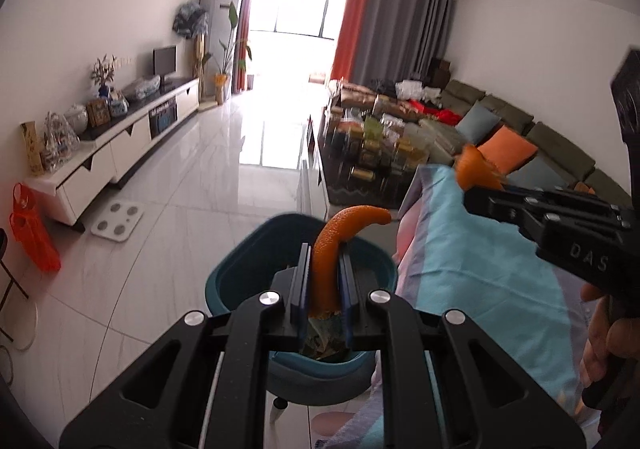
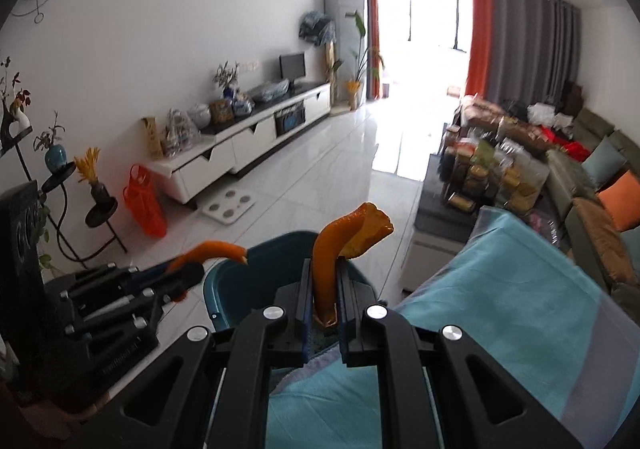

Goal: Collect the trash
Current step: 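Carry both orange peels to the teal bin and open both tools over it, then move both empty tools away from the bin back over the table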

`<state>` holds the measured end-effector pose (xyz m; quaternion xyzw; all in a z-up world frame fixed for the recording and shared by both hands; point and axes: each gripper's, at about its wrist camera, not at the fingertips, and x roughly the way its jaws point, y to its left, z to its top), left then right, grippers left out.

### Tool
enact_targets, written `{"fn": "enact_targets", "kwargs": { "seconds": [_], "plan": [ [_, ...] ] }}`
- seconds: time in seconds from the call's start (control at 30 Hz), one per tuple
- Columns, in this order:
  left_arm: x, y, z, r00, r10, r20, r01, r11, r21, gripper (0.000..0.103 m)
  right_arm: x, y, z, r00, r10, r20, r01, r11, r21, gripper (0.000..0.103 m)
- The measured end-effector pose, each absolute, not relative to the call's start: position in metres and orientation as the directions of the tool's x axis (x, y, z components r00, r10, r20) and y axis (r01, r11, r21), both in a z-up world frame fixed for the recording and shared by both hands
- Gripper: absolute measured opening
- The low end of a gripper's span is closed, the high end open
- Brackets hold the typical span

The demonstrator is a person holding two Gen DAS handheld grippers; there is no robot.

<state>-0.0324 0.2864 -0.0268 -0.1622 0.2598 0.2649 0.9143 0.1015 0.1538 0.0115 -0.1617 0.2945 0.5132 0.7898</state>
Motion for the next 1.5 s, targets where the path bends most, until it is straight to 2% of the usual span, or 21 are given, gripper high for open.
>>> {"fn": "enact_targets", "kwargs": {
  "seconds": [0.3, 0.53, 0.9, 1.4, 1.47, 1.5],
  "plan": [
    [0.022, 0.307, -0.082, 0.659, 0.354, -0.663, -0.584, 0.797, -0.155, 0.013, 0.125, 0.2, -0.034, 0.2, 0.629, -0.751, -0.917, 0.39, 0.082, 0.009],
    [0.051, 0.329, -0.12, 0.606, 0.333, -0.722, -0.603, 0.784, -0.144, 0.013, 0.135, 0.226, -0.061, 0.155, 0.567, -0.809, -0.919, 0.383, 0.092, 0.009],
    [0.081, 0.346, -0.15, 0.564, 0.317, -0.763, -0.612, 0.78, -0.128, 0.013, 0.143, 0.253, -0.091, 0.092, 0.482, -0.871, -0.922, 0.372, 0.109, 0.009],
    [0.101, 0.349, -0.169, 0.53, 0.316, -0.787, -0.611, 0.786, -0.096, 0.014, 0.159, 0.269, -0.106, 0.036, 0.443, -0.896, -0.906, 0.394, 0.159, 0.01],
    [0.101, 0.349, -0.168, 0.532, 0.317, -0.785, -0.613, 0.784, -0.099, 0.022, 0.16, 0.269, -0.108, 0.022, 0.441, -0.897, -0.906, 0.389, 0.168, 0.015],
    [0.101, 0.348, -0.167, 0.533, 0.328, -0.78, -0.619, 0.78, -0.095, 0.034, 0.159, 0.269, -0.108, 0.018, 0.442, -0.897, -0.907, 0.384, 0.171, 0.021]
  ]
}}
